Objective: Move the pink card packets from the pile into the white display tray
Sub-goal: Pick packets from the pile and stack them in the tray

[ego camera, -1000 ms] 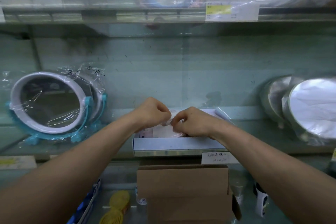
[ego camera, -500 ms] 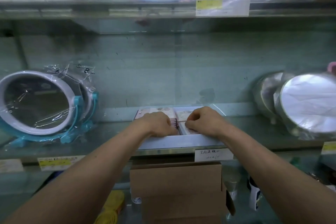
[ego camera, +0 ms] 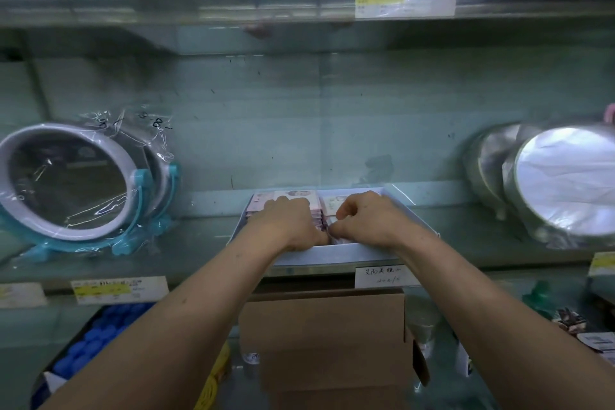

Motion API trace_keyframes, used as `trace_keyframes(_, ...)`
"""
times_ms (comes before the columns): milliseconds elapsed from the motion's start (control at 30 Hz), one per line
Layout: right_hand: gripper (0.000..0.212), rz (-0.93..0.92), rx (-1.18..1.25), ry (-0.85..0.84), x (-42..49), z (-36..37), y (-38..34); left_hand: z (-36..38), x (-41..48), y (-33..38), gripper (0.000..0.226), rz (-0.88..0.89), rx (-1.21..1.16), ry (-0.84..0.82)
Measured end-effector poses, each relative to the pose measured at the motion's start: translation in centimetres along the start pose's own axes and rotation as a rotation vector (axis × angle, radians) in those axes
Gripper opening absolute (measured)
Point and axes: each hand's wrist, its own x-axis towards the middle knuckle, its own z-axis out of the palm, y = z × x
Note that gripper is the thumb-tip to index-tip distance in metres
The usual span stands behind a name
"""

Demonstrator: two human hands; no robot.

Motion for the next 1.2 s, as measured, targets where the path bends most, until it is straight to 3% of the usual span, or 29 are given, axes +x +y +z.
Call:
trace_keyframes(133, 0.041, -0.009, -0.096, 0.04, -0.4, -0.2, -0.3, 0.0, -0.8, 0.0, 0.073, 0.013, 0.096, 0.117)
trace_keyframes(333, 0.042, -0.004, -0.154, -0.049, -0.7, -0.3, -0.4, 0.1, -0.6, -0.9, 0.084, -0.033, 0.017, -0.082)
trace_keyframes(600, 0.049, -0.023, -0.202, -0.018, -0.7, -0.2, -0.3, 0.0, -1.1, -0.6, 0.09, -0.027, 0.085, -0.024)
trace_keyframes(867, 0.04, -0.017, -0.206, -0.088, -0.7, -0.5, -0.6, -0.4, -0.6, -0.5, 0.083, 0.006, 0.168, -0.075)
trace_keyframes(1033, 0.038, -0.046, -0.198, -0.109, -0.5, -1.8, -1.0, -2.3, -0.8, -1.0, 0.062, 0.097, 0.156, 0.03)
trace_keyframes(1133, 0.019, -0.089, -0.151, -0.102, -0.9, -2.5, -1.5, -3.0, -1.0, -1.5, 0.036, 0.191, -0.049, -0.12)
trace_keyframes(1200, 0.018, -0.084, -0.154, -0.131, -1.2, -2.5, -1.7, -2.9, -0.9, -1.7, 0.028, 0.202, -0.096, -0.214)
